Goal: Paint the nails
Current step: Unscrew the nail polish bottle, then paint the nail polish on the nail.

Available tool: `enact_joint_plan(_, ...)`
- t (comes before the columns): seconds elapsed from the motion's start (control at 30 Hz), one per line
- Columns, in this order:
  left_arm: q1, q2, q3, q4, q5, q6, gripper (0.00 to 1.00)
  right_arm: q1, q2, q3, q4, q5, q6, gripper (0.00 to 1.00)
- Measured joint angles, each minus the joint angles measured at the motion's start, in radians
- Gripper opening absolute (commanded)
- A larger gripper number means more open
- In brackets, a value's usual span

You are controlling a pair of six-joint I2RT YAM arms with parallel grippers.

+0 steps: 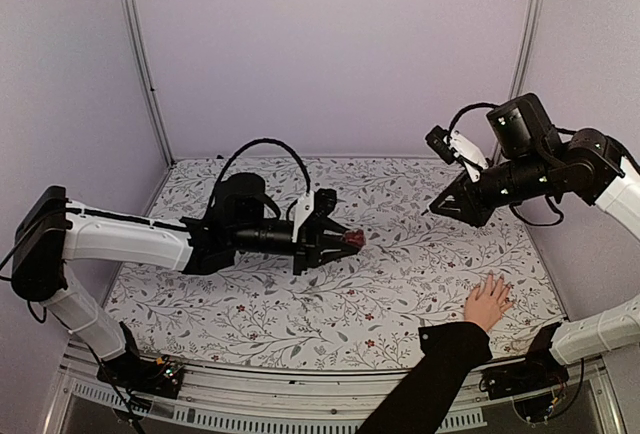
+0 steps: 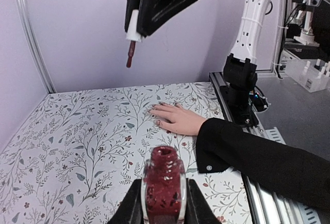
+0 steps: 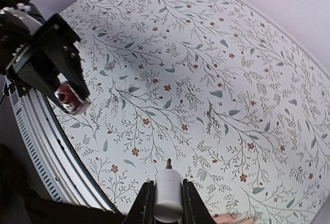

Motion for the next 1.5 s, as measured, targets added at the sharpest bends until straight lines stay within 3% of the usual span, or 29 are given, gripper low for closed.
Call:
enact_joint_plan(0.3,0.049,0.061,0.001,0.057,0.048,-0.039,0.00,-0.306,-0.059,-0.187,-0.028,0.031,0.153,0.00)
enact_joint_plan(0.5,0.105,0.077,0.026,0.072,0.060,-0.080,0.00,-0.435,-0.076,-0.275,0.003,0.032,0.220,0.00)
enact_joint_plan(0.77,0.241,0.087,0.085,0.091,0.037,-0.191,0.00,-0.469,-0.086,-0.310,0.006,0.093,0.364,0.00)
enact_joint_plan(0.97,0.333,0.084,0.118,0.129,-0.046,-0.271,0.00,-0.581,-0.077,-0.365,0.006,0.085,0.416,0.00)
enact_joint_plan(1.27,0.354,0.027,0.196,0.063,-0.196,-0.184,0.00,-0.603,-0.071,-0.472,-0.037,0.043,0.508,0.00)
enact_joint_plan(1.5,0.361,0.005,0.248,0.038,-0.216,-0.123,0.00,-0.606,-0.094,-0.512,-0.042,0.027,0.544,0.00)
